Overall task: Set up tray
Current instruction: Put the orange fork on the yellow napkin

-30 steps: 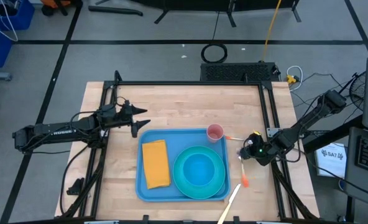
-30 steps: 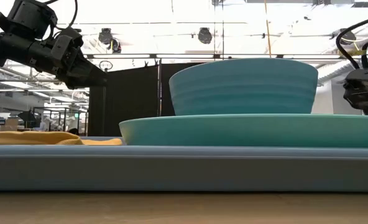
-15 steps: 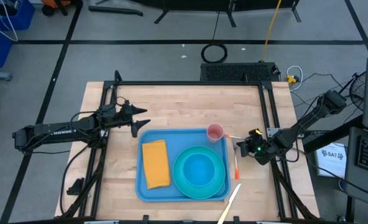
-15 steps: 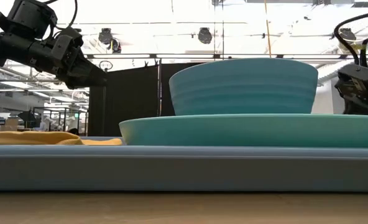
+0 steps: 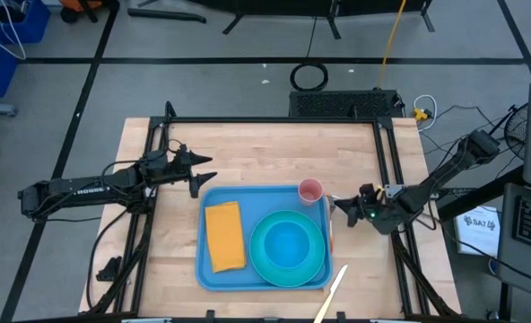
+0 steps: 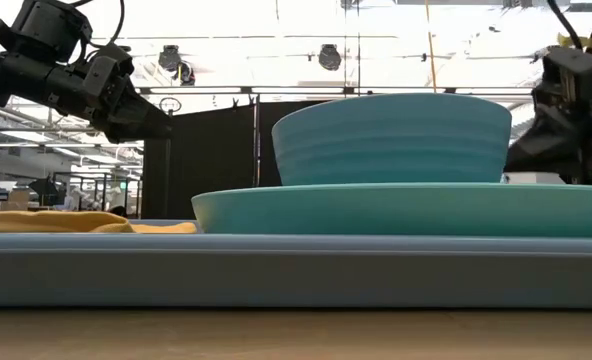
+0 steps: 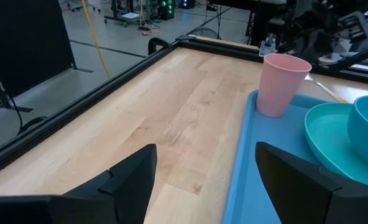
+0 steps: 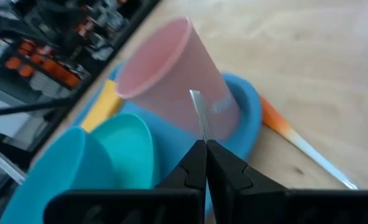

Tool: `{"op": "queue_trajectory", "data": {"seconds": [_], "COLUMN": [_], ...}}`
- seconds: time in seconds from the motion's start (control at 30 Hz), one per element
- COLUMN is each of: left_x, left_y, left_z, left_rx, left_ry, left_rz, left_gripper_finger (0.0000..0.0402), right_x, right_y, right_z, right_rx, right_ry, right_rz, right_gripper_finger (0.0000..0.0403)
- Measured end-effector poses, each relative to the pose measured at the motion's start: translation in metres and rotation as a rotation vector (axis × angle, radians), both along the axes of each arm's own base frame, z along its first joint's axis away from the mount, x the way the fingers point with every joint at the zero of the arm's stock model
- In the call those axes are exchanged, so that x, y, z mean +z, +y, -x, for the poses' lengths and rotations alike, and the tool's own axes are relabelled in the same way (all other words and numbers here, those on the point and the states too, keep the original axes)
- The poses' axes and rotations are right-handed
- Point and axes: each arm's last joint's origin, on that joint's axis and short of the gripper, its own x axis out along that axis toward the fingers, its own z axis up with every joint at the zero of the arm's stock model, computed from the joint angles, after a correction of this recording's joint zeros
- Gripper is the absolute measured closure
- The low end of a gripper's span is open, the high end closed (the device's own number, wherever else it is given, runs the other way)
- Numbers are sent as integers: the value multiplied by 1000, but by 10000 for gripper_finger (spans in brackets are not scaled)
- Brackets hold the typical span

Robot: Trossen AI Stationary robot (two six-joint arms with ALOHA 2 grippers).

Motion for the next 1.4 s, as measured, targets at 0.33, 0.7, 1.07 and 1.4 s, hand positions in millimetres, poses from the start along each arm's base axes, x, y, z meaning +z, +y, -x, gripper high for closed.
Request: {"op": "queue_trajectory", "data": {"seconds": [0.33, 0.7, 1.07, 1.4], "left_x": [0, 0, 0, 0], "left_y": [0, 0, 0, 0], "left_z": [0, 0, 0, 0], "left_rx": [0, 1, 0, 0], "left_ry": [1, 2, 2, 2], "left_rz": [2, 5, 4, 5], "left_gripper_finger": [124, 122, 123, 127], "right_x": [22, 19, -8, -12], "right_y": [-2, -3, -9, -25], "right_z": [1, 4, 19, 18], "right_rx": [14, 34, 65, -70], "right_ry": [-122, -104, 191, 242], "right_rz": [95, 14, -177, -77], "right_gripper_finger": [402, 403, 322, 191]}}
